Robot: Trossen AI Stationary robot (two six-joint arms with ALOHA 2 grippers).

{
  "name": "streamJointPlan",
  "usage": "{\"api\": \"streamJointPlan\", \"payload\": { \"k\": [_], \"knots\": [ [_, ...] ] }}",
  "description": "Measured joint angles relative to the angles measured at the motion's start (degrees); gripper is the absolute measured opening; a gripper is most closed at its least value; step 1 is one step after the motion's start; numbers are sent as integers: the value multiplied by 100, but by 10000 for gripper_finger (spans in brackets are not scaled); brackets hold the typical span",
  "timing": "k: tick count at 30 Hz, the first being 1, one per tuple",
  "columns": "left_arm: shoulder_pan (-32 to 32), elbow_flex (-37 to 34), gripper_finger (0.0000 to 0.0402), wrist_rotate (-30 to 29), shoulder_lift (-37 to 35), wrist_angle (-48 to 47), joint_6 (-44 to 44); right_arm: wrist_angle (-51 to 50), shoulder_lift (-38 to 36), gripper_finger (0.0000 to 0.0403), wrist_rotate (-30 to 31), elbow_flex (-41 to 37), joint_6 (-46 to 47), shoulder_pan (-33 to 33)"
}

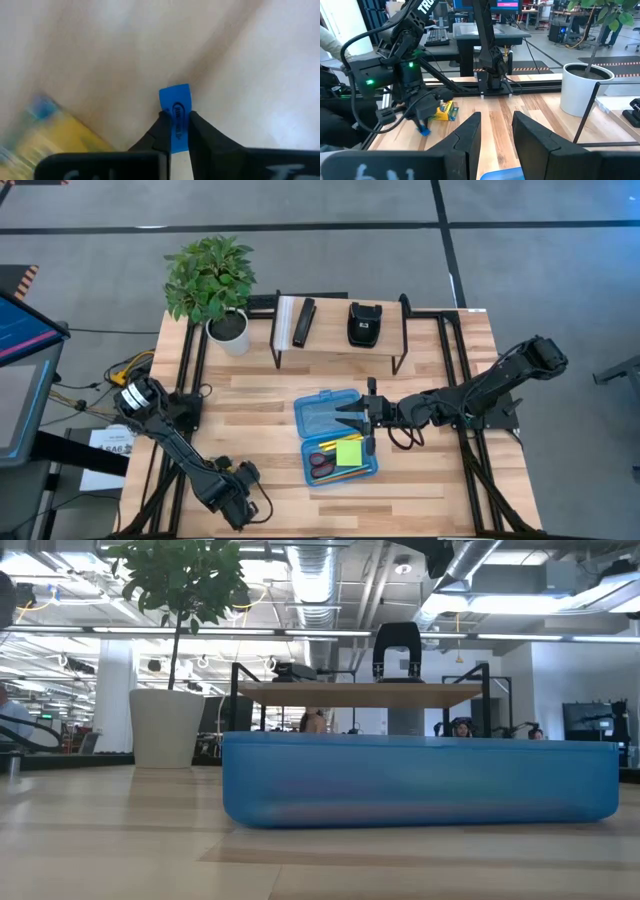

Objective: Pack school essentials
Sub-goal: Put the blue eraser into the blue supply box

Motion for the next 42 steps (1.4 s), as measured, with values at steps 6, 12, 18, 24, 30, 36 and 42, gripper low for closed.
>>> {"api": "streamJointPlan", "payload": {
  "k": [6, 12, 18, 24, 30, 36, 42],
  "knots": [
    [299, -2, 11, -1260, -603, 55, 914, 4, 0, 134, 0, 0, -9, -2],
    [1057, 4, 3, -1505, -830, 1957, 3349, 19, 0, 134, 2, 0, -16, -2],
    [1884, 9, 2, -966, -826, 3168, 4906, 33, 0, 134, 2, 0, -52, -2],
    [2029, 9, 1, -551, -828, 3005, 5051, -11, 0, 134, 2, 0, -65, -2],
    [1474, 11, 34, -573, -831, 2914, 5518, -16, 0, 134, 2, 0, -72, -2],
    [1102, -110, 121, -1119, -783, 2996, 6186, 28, 0, 134, 4, 0, -50, -2],
    [1173, -122, 199, -835, -128, 3185, 6919, 61, 0, 134, 4, -2, -48, -2]
  ]
}}
